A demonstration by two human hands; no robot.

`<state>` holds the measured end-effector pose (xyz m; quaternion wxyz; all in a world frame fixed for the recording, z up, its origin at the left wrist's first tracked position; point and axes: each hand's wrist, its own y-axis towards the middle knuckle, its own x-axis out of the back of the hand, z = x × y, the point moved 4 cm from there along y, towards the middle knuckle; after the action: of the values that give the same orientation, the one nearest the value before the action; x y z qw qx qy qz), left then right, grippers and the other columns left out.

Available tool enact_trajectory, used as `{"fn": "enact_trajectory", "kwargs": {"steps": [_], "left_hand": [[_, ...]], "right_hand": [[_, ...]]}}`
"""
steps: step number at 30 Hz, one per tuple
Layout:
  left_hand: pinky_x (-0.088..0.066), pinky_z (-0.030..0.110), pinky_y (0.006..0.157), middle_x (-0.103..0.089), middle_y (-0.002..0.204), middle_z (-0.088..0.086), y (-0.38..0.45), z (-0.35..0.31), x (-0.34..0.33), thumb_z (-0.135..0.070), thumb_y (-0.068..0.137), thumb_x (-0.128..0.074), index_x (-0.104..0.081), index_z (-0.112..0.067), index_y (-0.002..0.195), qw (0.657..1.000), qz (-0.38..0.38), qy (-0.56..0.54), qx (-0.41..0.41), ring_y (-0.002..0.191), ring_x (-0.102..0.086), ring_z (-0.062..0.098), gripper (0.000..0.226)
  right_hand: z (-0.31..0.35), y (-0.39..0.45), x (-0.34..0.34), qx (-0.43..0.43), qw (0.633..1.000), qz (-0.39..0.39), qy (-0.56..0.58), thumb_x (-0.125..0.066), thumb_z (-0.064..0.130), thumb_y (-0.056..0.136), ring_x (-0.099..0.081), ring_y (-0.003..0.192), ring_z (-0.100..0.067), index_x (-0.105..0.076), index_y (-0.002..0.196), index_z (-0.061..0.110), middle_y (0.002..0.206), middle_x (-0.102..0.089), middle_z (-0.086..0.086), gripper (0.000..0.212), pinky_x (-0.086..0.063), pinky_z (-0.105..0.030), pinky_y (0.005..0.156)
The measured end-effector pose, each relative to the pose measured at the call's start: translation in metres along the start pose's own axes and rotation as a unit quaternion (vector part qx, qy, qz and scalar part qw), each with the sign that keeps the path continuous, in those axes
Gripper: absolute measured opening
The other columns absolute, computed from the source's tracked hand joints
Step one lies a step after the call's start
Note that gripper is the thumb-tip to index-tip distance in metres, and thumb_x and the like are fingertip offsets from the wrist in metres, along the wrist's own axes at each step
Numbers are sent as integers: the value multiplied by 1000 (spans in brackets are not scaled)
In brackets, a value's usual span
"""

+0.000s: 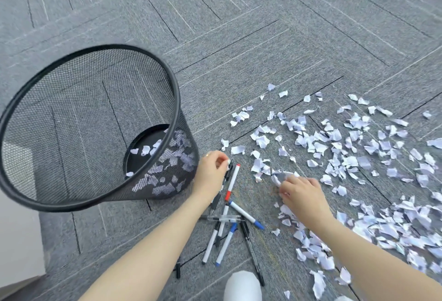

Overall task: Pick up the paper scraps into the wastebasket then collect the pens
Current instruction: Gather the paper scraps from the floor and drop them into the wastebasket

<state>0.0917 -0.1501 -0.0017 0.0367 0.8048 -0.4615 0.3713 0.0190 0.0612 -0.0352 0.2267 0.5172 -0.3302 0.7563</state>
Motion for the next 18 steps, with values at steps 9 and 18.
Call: {"fn": "enact_trajectory", "kwargs": {"steps": [9,18], "left_hand": [[-45,26,89,-58,124,-10,5,-15,-14,-11,97,-41,-53,-27,120,988,97,-116,19,92,-60,12,31],[-50,28,68,-43,126,1,-23,49,-5,-4,90,-50,-50,-15,125,987,17,150,51,80,-59,19,37]], "right_hand": [[-41,-18,6,-145,985,-61,76,-52,31,90,-54,93,-15,-63,96,21,107,-54,5,16,-35,-35,87],[-14,-11,11,-125,985,-80,93,-52,27,90,-54,92,-17,-61,98,19,108,-55,3,14,-34,-33,86]]}}
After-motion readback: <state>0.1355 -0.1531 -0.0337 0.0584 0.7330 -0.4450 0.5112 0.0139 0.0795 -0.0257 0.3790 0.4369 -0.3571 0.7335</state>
